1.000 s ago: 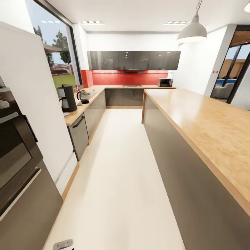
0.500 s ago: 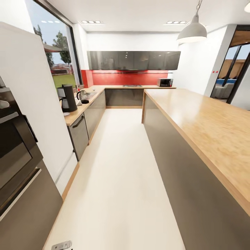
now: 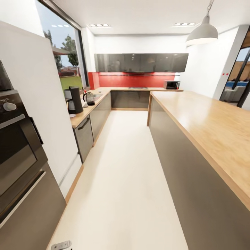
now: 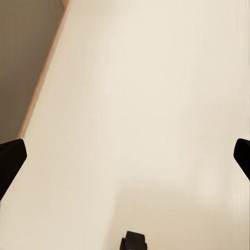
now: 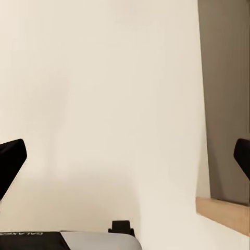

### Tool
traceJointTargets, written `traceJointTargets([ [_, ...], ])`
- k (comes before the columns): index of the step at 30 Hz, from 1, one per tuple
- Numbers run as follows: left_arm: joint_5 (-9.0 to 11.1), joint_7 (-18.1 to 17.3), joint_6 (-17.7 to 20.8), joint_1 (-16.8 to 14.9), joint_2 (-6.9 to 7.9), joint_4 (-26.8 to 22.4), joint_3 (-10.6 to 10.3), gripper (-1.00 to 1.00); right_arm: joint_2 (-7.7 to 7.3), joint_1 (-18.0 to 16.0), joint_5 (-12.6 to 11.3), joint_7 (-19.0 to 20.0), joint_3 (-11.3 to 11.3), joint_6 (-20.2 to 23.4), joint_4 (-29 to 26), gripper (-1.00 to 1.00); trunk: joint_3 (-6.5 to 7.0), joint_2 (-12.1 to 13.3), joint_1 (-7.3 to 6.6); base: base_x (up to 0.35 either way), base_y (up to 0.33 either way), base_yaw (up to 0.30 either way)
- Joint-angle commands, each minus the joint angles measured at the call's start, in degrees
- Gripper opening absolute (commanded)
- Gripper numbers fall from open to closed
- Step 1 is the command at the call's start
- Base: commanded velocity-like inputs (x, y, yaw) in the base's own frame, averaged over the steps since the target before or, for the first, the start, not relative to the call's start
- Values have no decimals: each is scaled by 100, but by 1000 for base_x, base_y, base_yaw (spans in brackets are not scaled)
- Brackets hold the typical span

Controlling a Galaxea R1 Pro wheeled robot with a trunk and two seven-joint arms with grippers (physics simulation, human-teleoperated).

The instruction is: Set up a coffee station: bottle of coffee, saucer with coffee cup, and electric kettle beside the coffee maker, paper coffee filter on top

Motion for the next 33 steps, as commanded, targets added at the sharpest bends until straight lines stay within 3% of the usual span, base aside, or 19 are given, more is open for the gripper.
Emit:
traceJointTargets([
  [1, 30, -2, -19, -6, 0, 5, 6, 100, 0, -3, -2, -1, -3, -17, 3, 100, -5, -11, 7, 317, 0, 185],
  [22, 15, 60, -45, -6, 5, 5, 7, 100, 1, -3, 4, 3, 6, -18, 10, 100, 137, -11, 7, 332, 0, 187],
  [33, 28, 68, -53, 1, 32, 5, 15, 100, 1, -3, 13, 26, 25, -18, 30, 100, 165, -11, 7, 334, 0, 30],
])
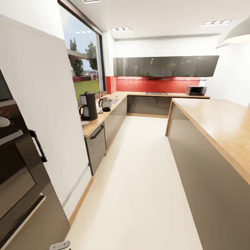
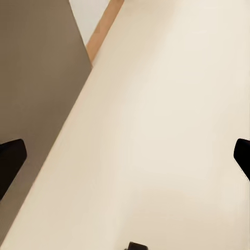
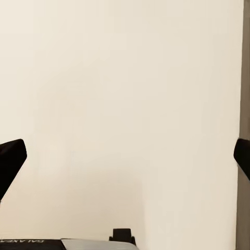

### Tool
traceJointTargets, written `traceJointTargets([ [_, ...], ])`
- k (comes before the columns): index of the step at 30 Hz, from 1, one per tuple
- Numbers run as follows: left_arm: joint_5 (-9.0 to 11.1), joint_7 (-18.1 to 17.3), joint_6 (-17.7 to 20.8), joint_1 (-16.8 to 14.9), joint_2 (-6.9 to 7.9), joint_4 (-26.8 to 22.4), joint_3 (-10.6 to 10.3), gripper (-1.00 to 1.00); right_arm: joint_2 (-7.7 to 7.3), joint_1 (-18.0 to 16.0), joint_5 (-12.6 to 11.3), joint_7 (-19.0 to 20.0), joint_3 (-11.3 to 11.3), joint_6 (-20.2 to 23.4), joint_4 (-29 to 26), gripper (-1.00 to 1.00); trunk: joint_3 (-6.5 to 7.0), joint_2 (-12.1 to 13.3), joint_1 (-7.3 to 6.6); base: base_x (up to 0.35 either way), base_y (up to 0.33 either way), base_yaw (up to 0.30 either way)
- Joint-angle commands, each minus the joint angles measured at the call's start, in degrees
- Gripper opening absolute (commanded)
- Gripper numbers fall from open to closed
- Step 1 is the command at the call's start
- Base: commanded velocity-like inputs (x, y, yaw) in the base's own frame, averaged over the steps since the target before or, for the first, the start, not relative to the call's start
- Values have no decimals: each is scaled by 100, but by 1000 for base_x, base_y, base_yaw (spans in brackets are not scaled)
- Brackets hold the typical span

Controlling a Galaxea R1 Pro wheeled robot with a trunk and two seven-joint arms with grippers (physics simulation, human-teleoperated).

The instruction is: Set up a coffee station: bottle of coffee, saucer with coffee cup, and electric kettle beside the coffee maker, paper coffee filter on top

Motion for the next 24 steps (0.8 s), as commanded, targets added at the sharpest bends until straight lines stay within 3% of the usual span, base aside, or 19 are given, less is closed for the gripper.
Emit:
traceJointTargets([
  [1, 33, -1, -16, -4, 3, 4, 2, 100, 0, -4, -2, 2, -3, -17, 6, 100, -12, -11, 7, 336, 0, -12],
  [14, 22, -9, -17, -3, 9, 4, -3, 100, 0, -4, -15, 3, -21, -17, 10, 100, 26, -11, 7, 337, -64, -128],
  [24, 17, -9, -17, -3, 9, 4, -3, 100, 0, -4, -9, -36, -28, -25, 1, 100, 30, -11, 7, 337, -100, -18],
])
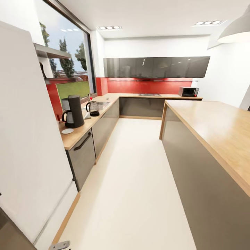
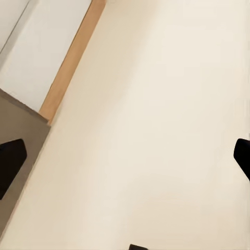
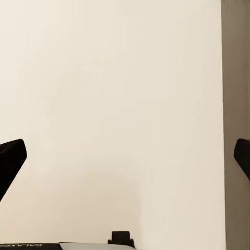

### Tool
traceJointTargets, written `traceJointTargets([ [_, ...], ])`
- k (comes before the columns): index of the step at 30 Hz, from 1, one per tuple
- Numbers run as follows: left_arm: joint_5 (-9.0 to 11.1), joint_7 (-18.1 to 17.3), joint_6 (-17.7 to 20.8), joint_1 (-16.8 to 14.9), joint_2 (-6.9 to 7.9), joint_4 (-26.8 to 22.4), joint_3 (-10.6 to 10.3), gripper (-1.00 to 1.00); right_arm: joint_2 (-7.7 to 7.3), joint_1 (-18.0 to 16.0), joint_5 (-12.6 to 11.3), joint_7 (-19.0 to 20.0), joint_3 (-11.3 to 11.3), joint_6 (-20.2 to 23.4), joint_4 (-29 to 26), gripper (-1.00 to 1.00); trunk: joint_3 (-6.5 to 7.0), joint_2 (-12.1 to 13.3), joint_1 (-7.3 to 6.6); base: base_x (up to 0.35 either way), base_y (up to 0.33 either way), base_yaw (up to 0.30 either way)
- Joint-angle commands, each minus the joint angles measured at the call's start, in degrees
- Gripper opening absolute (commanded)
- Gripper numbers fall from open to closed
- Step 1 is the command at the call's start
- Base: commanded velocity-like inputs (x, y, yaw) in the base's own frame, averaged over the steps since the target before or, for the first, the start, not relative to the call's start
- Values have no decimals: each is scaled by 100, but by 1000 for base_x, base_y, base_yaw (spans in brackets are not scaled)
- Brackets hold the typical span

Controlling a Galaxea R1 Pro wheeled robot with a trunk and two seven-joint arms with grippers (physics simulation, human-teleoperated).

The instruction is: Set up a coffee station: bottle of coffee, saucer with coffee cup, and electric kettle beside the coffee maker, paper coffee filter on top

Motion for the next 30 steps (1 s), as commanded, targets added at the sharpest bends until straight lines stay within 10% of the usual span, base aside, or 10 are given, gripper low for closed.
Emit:
traceJointTargets([
  [1, 30, -1, -16, -5, 0, 4, 5, 100, 0, -5, 0, 0, -3, -18, 3, 100, -13, -12, 7, 337, -121, 0],
  [30, 30, -1, -16, -5, -3, 4, 5, 100, 0, -5, 10, -7, -3, -14, 21, 100, -13, -12, 7, 337, -110, 0],
])
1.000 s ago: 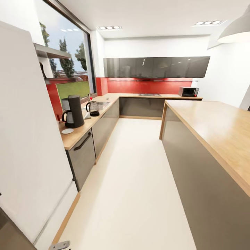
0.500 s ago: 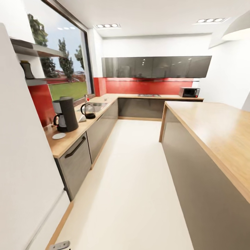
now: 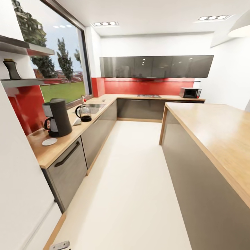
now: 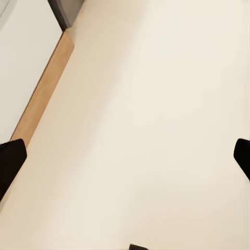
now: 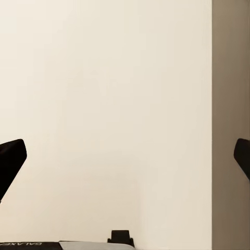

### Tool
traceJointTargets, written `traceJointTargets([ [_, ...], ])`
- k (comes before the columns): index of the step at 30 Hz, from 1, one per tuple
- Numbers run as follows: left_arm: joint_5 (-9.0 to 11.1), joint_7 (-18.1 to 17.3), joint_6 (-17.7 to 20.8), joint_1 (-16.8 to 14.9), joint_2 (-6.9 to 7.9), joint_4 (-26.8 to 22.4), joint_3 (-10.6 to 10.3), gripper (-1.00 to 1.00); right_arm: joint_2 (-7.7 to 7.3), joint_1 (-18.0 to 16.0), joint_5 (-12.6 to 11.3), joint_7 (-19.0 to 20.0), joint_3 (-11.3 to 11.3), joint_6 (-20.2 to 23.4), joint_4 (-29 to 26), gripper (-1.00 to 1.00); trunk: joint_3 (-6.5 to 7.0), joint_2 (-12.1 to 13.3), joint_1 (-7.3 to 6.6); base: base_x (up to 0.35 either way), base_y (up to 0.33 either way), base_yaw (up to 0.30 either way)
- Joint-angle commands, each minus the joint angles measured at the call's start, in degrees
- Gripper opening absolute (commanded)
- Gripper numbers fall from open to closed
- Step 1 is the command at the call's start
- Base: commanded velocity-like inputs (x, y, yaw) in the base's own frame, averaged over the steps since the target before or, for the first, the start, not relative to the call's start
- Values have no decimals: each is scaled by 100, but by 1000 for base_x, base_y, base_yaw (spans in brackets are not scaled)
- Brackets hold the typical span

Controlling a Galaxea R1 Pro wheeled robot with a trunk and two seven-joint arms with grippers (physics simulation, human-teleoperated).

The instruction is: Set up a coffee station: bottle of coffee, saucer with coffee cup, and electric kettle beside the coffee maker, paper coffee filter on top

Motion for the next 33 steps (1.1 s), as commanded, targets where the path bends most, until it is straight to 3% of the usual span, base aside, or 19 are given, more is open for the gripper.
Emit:
traceJointTargets([
  [1, 32, -1, -16, -5, -1, 5, 4, 100, 0, -4, 0, -2, -3, -18, 3, 100, -13, -12, 7, 338, -7, 0],
  [33, 24, -1, -16, -5, -1, 10, -12, 100, 0, -6, 0, -2, -3, -13, 5, 100, -13, -12, 7, 338, 0, 0],
])
